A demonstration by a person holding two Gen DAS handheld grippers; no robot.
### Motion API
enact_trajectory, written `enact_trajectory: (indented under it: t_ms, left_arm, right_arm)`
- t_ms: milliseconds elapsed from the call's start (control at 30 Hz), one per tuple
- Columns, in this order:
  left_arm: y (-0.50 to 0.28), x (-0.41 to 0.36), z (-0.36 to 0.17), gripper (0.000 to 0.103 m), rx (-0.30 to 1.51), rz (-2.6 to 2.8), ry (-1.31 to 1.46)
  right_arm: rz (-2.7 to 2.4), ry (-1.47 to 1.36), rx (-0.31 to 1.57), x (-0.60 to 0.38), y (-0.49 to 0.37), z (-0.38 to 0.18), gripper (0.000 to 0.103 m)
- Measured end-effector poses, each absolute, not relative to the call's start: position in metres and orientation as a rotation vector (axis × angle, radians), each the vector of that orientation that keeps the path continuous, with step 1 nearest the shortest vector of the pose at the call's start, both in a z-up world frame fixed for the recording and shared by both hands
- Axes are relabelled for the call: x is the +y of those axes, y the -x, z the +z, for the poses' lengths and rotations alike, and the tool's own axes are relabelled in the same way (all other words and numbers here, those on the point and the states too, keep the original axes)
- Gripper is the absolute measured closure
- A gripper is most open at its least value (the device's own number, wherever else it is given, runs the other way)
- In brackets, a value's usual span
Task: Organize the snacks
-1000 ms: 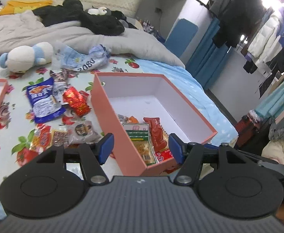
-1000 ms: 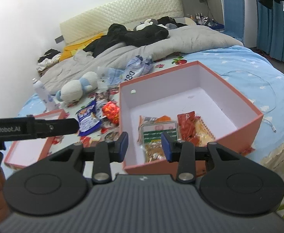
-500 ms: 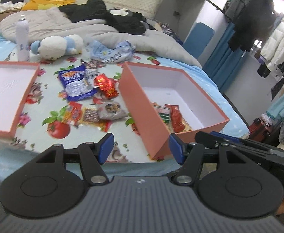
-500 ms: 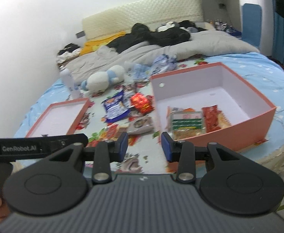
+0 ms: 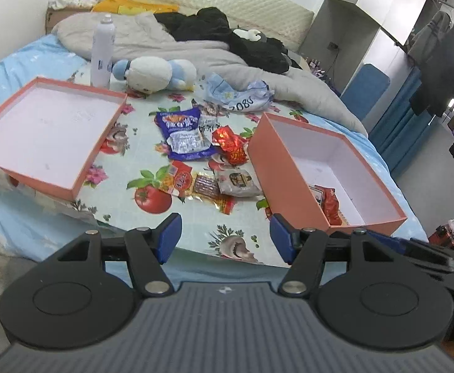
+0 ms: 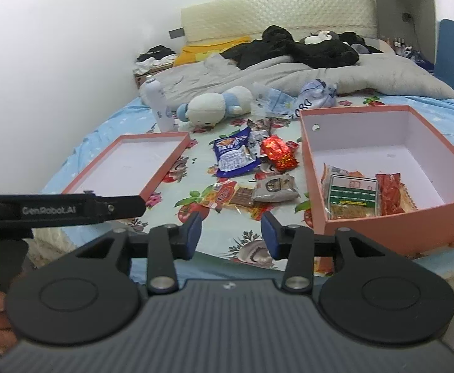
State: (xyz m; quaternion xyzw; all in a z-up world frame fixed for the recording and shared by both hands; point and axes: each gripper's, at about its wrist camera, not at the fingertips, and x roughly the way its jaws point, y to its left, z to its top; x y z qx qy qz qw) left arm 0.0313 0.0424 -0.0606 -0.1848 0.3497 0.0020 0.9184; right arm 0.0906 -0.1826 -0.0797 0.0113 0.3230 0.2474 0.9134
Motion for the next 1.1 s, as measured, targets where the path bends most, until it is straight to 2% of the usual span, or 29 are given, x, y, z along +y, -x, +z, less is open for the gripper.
enact_trajectory:
  t_ms: [233, 333, 533, 633, 933, 967, 1000, 1100]
  left_arm:
    - [-0.048, 0.047, -0.079, 0.035, 0.772, 0.013, 0.422]
    - [-0.06, 0.056, -0.086, 0.026, 0.783, 0.015, 0.452]
    - [-0.102, 0.074, -0.101, 0.025, 0.821, 0.024, 0.47]
    - [-0.129, 0.081, -0.11, 0.02, 0.85, 0.031, 0.461]
    - [-0.215, 0.104, -0.144, 0.014, 0.924, 0.052, 0.449]
    - [-0.225, 0.106, -0.148, 0.014, 0.936, 0.053, 0.443]
    - [-0.235, 0.108, -0.152, 0.014, 0.948, 0.052, 0.437]
    - [-0.263, 0.115, -0.167, 0.013, 0.976, 0.048, 0.441]
  right_arm:
    - [0.522, -0.007, 0.729, -0.171, -0.102, -0.093, 0.058]
    - [0.526, -0.007, 0.752, -0.164, -0.109, -0.098, 0.058]
    - [0.508, 0.01, 0.782, -0.151, -0.135, -0.109, 0.058]
    - [0.489, 0.004, 0.785, -0.148, -0.152, -0.113, 0.057]
    - [0.477, 0.011, 0.84, -0.126, -0.206, -0.138, 0.033]
    - [0.477, 0.015, 0.85, -0.123, -0.213, -0.143, 0.026]
    - [0.477, 0.016, 0.859, -0.12, -0.219, -0.147, 0.023]
    - [0.473, 0.035, 0.876, -0.112, -0.235, -0.159, 0.023]
